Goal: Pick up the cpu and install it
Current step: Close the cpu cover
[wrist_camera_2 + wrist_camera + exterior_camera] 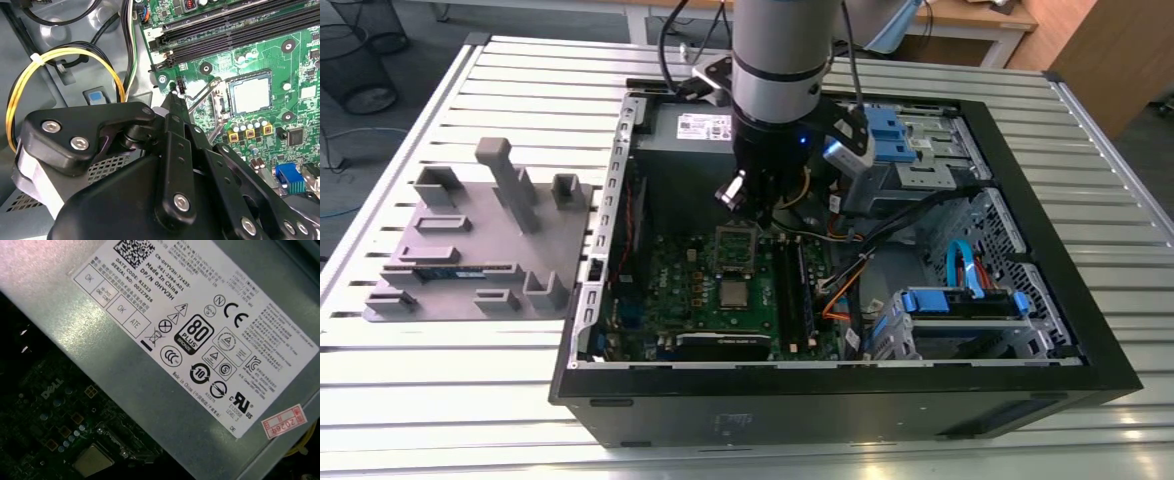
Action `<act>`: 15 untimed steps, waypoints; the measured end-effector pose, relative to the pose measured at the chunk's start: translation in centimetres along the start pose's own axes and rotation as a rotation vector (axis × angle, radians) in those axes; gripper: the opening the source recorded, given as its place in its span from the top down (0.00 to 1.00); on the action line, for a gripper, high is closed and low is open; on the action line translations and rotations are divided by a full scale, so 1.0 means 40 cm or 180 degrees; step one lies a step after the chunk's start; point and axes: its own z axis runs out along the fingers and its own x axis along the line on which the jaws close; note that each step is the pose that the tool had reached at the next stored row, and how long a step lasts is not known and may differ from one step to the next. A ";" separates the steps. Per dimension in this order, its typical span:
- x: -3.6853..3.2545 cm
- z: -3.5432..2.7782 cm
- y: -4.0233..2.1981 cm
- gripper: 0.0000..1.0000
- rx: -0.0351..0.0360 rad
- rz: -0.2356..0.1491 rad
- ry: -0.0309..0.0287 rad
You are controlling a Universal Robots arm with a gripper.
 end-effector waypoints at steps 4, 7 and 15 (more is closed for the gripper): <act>0.000 -0.001 0.000 0.89 0.0000 -0.0003 0.0000; 0.001 -0.002 -0.001 0.89 0.0000 -0.0005 0.0000; 0.004 -0.006 -0.004 0.89 0.0000 -0.0010 0.0001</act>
